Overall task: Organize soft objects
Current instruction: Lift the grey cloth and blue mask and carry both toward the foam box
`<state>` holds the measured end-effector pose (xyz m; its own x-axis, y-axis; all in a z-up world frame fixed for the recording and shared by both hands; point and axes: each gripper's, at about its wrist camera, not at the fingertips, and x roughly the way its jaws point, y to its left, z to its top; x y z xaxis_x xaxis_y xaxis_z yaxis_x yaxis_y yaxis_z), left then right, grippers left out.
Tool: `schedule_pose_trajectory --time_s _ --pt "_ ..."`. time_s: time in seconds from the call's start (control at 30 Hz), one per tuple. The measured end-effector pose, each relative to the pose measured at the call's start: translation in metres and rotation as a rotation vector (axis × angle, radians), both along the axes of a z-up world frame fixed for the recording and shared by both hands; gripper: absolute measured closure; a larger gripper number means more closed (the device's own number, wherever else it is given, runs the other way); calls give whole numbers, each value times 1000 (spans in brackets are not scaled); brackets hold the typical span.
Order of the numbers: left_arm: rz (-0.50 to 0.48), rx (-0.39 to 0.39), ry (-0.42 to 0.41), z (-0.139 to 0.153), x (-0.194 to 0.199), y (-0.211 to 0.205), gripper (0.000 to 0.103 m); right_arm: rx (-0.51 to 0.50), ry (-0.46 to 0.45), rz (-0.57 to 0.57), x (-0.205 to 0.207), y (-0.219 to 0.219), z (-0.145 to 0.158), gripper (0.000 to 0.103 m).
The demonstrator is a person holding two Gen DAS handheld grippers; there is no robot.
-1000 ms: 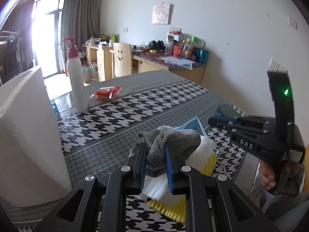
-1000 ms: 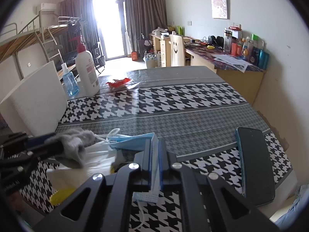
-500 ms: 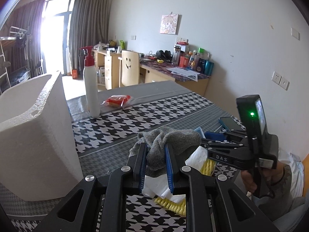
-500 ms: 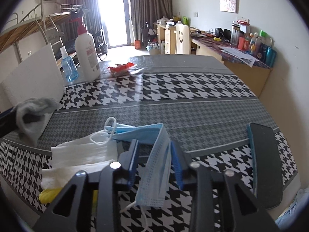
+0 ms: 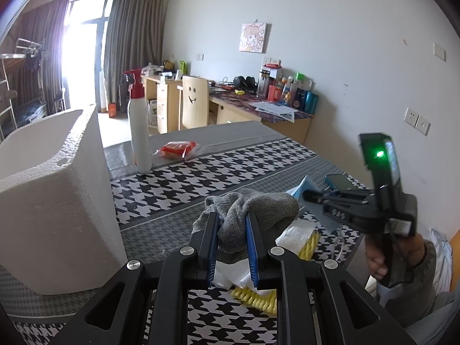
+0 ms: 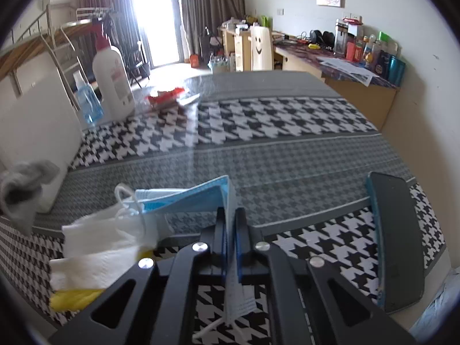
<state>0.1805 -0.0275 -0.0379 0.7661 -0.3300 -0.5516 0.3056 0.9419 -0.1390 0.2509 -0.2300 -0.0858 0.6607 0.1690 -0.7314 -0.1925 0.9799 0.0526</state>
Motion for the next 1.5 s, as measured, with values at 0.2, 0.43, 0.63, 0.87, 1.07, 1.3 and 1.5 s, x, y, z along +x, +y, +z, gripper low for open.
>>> schedule_pose_trajectory --time_s 0.2,0.43,0.63,0.87,1.07,1.3,1.5 --pt "13 -1 -28 8 -11 5 84 34 -96 -19 -17 -6 35 96" --pt "34 -2 -50 17 -19 12 84 64 -143 19 -33 3 57 96" --pt "61 9 -74 22 -28 20 84 81 -168 55 -46 12 67 96" --pt "92 12 -110 32 -36 31 84 89 -194 86 -56 24 77 96" --pt "115 21 -139 43 -37 35 84 98 -217 102 -62 33 85 96" --pt "145 27 -176 57 -34 40 84 106 -249 122 -69 42 97 96" --pt "169 22 -197 65 -33 46 84 103 -271 137 -70 50 106 96"
